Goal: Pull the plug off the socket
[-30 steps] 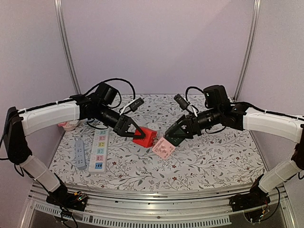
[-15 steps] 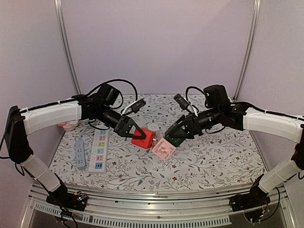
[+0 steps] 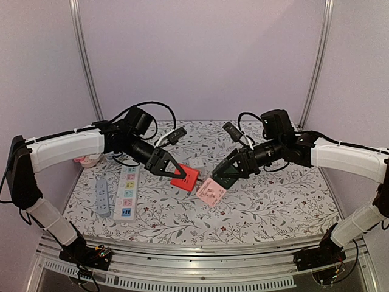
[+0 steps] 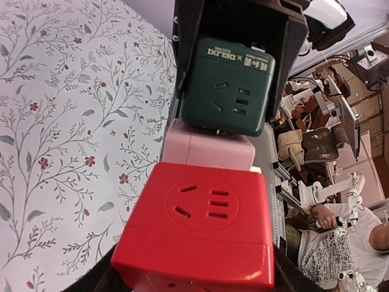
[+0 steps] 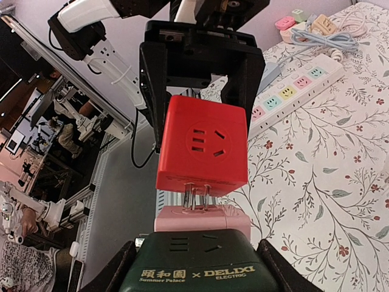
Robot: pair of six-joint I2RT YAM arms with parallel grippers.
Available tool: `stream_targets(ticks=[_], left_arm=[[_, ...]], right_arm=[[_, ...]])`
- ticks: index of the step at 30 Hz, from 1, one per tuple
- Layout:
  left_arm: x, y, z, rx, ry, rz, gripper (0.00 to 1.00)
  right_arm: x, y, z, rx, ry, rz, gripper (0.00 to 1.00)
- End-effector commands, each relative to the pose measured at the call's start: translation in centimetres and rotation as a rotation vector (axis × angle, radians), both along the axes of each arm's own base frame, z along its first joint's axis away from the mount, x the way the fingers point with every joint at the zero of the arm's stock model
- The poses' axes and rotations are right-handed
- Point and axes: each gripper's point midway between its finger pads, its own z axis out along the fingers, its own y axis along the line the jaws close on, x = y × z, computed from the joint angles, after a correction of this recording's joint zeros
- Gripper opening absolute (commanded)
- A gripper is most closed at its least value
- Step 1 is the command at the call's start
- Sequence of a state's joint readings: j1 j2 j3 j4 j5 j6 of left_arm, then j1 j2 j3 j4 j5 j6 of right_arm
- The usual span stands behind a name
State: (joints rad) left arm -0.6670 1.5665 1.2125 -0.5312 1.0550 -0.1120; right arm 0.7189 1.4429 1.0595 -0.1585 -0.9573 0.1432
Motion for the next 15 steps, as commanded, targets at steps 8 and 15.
stream_targets(ticks=[8, 15], left_arm=[[-0.4, -0.3, 1.8, -0.041, -0.016, -0.024, 0.43], [0.4, 0.9, 3.5, -0.075, -0.054, 0.013, 0.40]], right_arm=[[0.6, 0.7, 1.8, 0.066, -0.068, 0.007, 0.26], [0.8, 1.0, 1.2, 0.052, -0.048, 0.012, 0.26]])
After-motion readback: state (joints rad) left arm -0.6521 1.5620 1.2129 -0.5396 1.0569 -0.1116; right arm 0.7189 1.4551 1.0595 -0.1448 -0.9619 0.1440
